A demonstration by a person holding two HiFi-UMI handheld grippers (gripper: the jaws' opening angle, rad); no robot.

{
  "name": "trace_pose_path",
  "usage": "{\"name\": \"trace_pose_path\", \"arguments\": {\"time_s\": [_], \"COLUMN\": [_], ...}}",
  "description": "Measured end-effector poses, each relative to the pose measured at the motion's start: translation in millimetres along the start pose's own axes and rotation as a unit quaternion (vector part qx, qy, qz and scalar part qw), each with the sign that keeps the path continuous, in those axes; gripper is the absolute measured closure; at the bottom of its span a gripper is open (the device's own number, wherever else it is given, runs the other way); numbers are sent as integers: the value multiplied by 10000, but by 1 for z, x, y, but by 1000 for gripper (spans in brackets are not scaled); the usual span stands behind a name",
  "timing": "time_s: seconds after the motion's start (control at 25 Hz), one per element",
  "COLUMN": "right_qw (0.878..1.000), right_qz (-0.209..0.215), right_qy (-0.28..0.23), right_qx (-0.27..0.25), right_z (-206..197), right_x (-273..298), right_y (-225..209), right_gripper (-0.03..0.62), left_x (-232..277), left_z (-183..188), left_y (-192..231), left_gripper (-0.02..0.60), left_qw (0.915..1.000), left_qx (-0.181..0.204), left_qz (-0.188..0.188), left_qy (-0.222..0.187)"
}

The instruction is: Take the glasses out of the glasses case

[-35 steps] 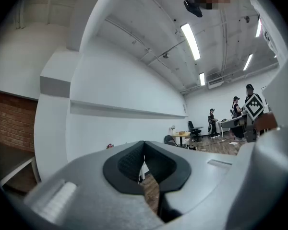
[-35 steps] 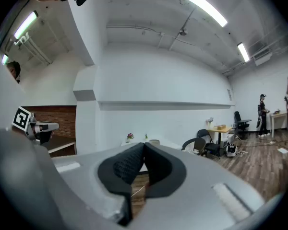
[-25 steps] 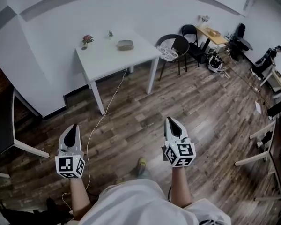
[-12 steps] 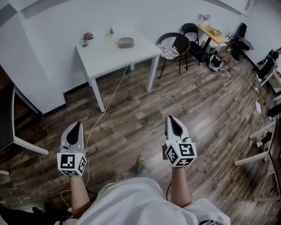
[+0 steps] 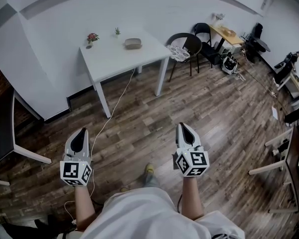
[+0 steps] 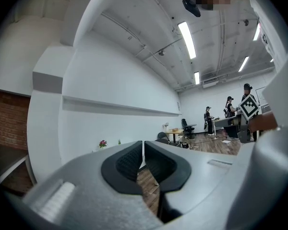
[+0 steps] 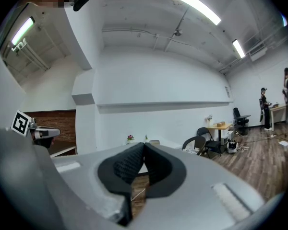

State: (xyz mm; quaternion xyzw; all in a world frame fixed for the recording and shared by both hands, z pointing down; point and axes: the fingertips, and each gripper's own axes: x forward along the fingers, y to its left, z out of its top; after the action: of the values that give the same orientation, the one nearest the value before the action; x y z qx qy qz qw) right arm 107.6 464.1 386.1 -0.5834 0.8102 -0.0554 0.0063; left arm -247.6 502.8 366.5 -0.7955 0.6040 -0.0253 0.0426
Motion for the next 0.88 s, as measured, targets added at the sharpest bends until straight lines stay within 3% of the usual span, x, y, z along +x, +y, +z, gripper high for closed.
{"name": "trace_pose_path", "arguments": {"time_s": [0.12, 0.24, 0.88], "right_qw": [10000, 10000, 9999], "right_qz": [-10, -10, -57], "right_qy": [4, -10, 99], "right_qx": [3, 0, -52], "right_z": [-1, 0, -1], "right_x": [1, 4, 23], "right_y": [-2, -6, -20], "right_gripper": [591, 591, 591], "left_x": [4, 8, 28], "left_z": [0, -2, -8], "left_y": [-1, -4, -3], "left_gripper": [563, 495, 485], "left_qw": [10000, 10000, 9999], "left_qx": [-12, 5, -75], "left_qz": [-34, -62, -31], "left_qy": [-2, 33, 132]}}
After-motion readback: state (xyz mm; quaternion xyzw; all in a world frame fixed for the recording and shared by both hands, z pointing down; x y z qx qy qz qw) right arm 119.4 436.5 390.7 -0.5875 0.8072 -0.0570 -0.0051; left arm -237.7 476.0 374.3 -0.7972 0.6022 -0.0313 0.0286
